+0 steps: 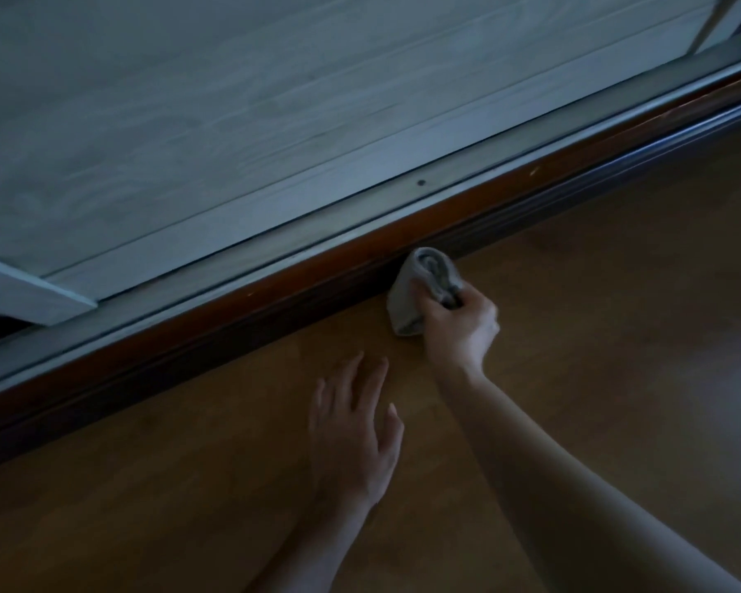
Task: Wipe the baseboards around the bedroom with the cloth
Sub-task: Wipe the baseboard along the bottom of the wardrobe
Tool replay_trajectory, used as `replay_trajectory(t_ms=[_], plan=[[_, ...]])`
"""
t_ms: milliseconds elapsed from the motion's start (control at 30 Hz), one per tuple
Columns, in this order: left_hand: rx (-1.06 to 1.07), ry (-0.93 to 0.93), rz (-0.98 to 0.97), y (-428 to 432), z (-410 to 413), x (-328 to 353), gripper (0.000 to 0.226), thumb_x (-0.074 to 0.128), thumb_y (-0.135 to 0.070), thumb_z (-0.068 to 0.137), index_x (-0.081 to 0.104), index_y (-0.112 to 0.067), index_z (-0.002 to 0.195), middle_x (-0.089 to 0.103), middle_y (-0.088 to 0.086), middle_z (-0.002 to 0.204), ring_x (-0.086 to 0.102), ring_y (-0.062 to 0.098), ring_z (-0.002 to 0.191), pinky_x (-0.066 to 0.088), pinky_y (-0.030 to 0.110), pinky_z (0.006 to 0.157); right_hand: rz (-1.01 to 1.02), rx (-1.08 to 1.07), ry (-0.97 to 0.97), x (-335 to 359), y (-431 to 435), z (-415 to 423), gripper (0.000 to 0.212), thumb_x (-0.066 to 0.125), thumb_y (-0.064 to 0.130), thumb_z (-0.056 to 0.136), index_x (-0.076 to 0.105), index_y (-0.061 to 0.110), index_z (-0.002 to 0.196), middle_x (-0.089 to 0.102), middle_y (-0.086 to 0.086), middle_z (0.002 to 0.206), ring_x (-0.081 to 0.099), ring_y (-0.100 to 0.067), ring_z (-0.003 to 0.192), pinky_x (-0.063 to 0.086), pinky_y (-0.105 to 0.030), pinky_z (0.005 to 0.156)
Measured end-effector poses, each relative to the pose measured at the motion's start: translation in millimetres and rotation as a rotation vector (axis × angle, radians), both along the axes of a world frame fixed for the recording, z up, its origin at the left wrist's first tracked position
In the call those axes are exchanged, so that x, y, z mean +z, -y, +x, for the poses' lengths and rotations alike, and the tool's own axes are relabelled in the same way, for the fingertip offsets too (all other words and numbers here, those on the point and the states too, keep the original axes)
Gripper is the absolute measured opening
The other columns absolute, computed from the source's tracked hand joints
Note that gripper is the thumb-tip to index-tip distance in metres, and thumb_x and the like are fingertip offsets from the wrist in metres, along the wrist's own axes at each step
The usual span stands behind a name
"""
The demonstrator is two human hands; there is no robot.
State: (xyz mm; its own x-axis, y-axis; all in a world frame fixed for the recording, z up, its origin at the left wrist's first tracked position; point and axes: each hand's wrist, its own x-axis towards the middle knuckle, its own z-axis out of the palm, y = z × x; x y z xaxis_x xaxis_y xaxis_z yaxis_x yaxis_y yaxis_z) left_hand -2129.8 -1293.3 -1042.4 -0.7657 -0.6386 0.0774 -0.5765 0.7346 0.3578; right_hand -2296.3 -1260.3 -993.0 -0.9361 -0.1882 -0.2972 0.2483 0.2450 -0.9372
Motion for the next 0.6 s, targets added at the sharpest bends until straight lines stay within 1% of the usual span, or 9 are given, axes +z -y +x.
replay_trajectory(t_ms=[67, 133, 167, 233, 300, 333, 400, 467, 600], plan=[[0.032, -0.014, 0.014, -7.7, -11.7, -3.7, 0.053, 0.046, -0.042, 0.093, 0.057, -0.026, 0.142, 0.050, 0.003, 0.150, 0.039, 0.018, 0.137, 0.030, 0.051, 0.117, -0.017, 0.033, 0.025, -1.2, 10.6, 6.4, 0.007, 0.077, 0.032, 0.086, 0.070, 0.030, 0.088, 0.069, 0.013, 0.080, 0.062, 0.013, 0.074, 0.048, -0.008, 0.058], [0.068, 0.006, -0.009, -13.4, -21.0, -5.5, 0.052, 0.046, -0.042, 0.093, 0.057, -0.026, 0.142, 0.050, 0.003, 0.148, 0.039, 0.020, 0.137, 0.028, 0.048, 0.117, -0.028, 0.074, 0.047, -4.4, 8.2, 1.8, 0.010, 0.078, 0.036, 0.085, 0.070, 0.030, 0.085, 0.070, 0.014, 0.079, 0.063, 0.011, 0.077, 0.048, -0.009, 0.059], [0.071, 0.024, -0.026, -15.8, -25.8, -6.2, 0.052, 0.046, -0.043, 0.094, 0.056, -0.026, 0.142, 0.049, 0.003, 0.149, 0.039, 0.021, 0.137, 0.025, 0.046, 0.119, -0.035, 0.119, 0.046, -6.3, 2.1, -5.0, 0.009, 0.078, 0.036, 0.086, 0.070, 0.031, 0.088, 0.071, 0.014, 0.081, 0.064, 0.009, 0.080, 0.048, -0.009, 0.060], [0.072, 0.065, -0.037, -22.7, -37.9, -6.2, 0.053, 0.045, -0.045, 0.095, 0.054, -0.028, 0.144, 0.045, 0.002, 0.153, 0.037, 0.023, 0.140, 0.020, 0.045, 0.121, -0.017, 0.210, -0.029, -8.2, -13.0, -26.3, 0.014, 0.075, 0.035, 0.089, 0.069, 0.028, 0.099, 0.070, 0.015, 0.089, 0.064, 0.008, 0.086, 0.048, -0.007, 0.062], [0.115, 0.115, -0.014, -31.6, -51.7, -6.0, 0.054, 0.041, -0.050, 0.097, 0.049, -0.032, 0.148, 0.039, -0.001, 0.157, 0.033, 0.023, 0.145, 0.019, 0.047, 0.122, 0.023, 0.242, -0.136, -7.2, -25.5, -53.7, 0.019, 0.073, 0.036, 0.091, 0.067, 0.025, 0.105, 0.068, 0.015, 0.094, 0.063, 0.007, 0.087, 0.046, -0.005, 0.065], [0.142, 0.144, -0.012, -35.3, -57.0, -5.8, 0.055, 0.039, -0.054, 0.098, 0.046, -0.035, 0.149, 0.036, -0.002, 0.159, 0.030, 0.023, 0.146, 0.019, 0.049, 0.122, 0.041, 0.249, -0.179, -6.3, -30.1, -67.0, 0.020, 0.073, 0.036, 0.090, 0.067, 0.024, 0.105, 0.067, 0.015, 0.094, 0.062, 0.007, 0.086, 0.044, -0.004, 0.066], [0.158, 0.186, -0.026, -38.8, -63.2, -6.5, 0.058, 0.036, -0.058, 0.098, 0.042, -0.036, 0.151, 0.033, -0.003, 0.161, 0.028, 0.024, 0.148, 0.019, 0.051, 0.122, 0.069, 0.263, -0.237, -4.1, -38.2, -91.0, 0.022, 0.077, 0.035, 0.087, 0.066, 0.024, 0.101, 0.064, 0.018, 0.090, 0.059, 0.013, 0.082, 0.041, -0.001, 0.065], [0.159, 0.215, -0.034, -39.7, -64.0, -4.9, 0.059, 0.036, -0.057, 0.097, 0.042, -0.035, 0.151, 0.033, -0.001, 0.161, 0.028, 0.025, 0.149, 0.019, 0.051, 0.122, 0.091, 0.302, -0.250, -0.6, -45.2, -111.6, 0.022, 0.079, 0.036, 0.085, 0.066, 0.025, 0.100, 0.061, 0.022, 0.087, 0.057, 0.017, 0.080, 0.040, 0.000, 0.065], [0.165, 0.272, -0.026, -39.7, -66.0, 0.1, 0.060, 0.035, -0.058, 0.097, 0.042, -0.035, 0.152, 0.030, -0.001, 0.163, 0.025, 0.025, 0.150, 0.016, 0.051, 0.122, 0.139, 0.329, -0.251, 8.0, -60.7, -146.9, 0.022, 0.077, 0.037, 0.086, 0.067, 0.022, 0.100, 0.061, 0.019, 0.087, 0.056, 0.011, 0.079, 0.040, 0.001, 0.065]])
